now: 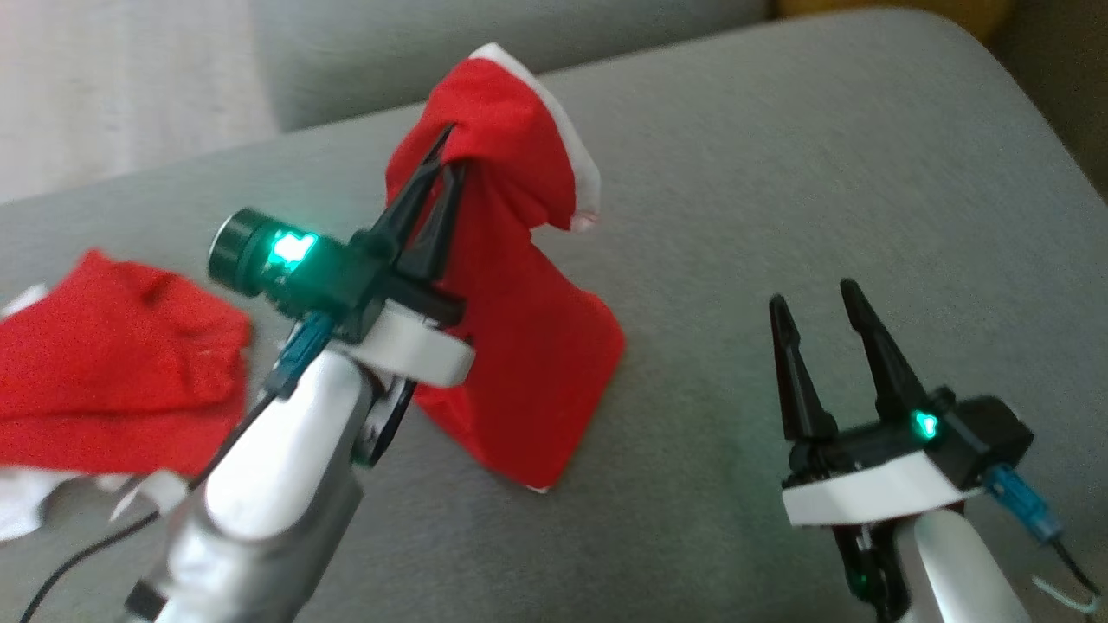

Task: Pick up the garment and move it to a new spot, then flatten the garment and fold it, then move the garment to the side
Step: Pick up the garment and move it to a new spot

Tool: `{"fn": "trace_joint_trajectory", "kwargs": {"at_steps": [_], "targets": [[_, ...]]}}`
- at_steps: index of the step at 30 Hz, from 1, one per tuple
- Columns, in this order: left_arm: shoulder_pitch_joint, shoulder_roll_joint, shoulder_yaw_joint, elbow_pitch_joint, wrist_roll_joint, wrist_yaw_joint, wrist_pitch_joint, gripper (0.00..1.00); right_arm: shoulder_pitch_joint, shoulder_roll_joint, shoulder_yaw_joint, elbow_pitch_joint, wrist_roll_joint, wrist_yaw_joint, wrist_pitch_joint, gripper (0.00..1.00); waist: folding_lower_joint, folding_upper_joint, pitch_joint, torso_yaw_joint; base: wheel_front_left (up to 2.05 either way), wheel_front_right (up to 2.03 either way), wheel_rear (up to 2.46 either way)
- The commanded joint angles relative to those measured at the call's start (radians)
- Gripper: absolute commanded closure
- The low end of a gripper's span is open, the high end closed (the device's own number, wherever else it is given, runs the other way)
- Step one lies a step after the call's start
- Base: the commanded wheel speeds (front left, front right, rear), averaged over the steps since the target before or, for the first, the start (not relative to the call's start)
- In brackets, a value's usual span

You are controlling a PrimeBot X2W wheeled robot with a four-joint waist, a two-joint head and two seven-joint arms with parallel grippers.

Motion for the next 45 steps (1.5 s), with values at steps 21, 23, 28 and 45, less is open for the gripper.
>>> {"fn": "trace_joint_trajectory", "kwargs": {"at_steps": [21, 23, 28, 45], "targets": [[-0.245, 0.075, 0.154, 0.315, 0.014, 0.032, -0.110, 0.00, -0.075, -0.005, -0.004, -0.064, 0.017, -0.001, -0.009, 0.00, 0.0000, 0.0000, 0.104, -0.023, 0.00, 0.00, 0.00], [-0.184, 0.081, 0.173, 0.252, 0.008, 0.029, -0.111, 0.00, -0.068, -0.005, -0.017, -0.059, 0.001, -0.001, -0.009, 0.00, 0.0000, 0.0000, 0.084, 0.020, 0.00, 0.00, 0.00], [-0.032, 0.078, 0.197, 0.130, 0.007, 0.032, -0.111, 0.00, -0.047, -0.005, -0.035, -0.049, -0.027, -0.001, -0.009, 0.00, 0.0000, 0.0000, 0.044, 0.105, 0.00, 0.00, 0.00], [0.447, -0.078, 0.275, -0.062, 0.011, 0.054, -0.111, 0.00, 0.051, -0.005, -0.072, -0.010, -0.086, -0.001, -0.009, 0.00, 0.0000, 0.0000, -0.055, 0.265, 0.00, 0.00, 0.00]]}}
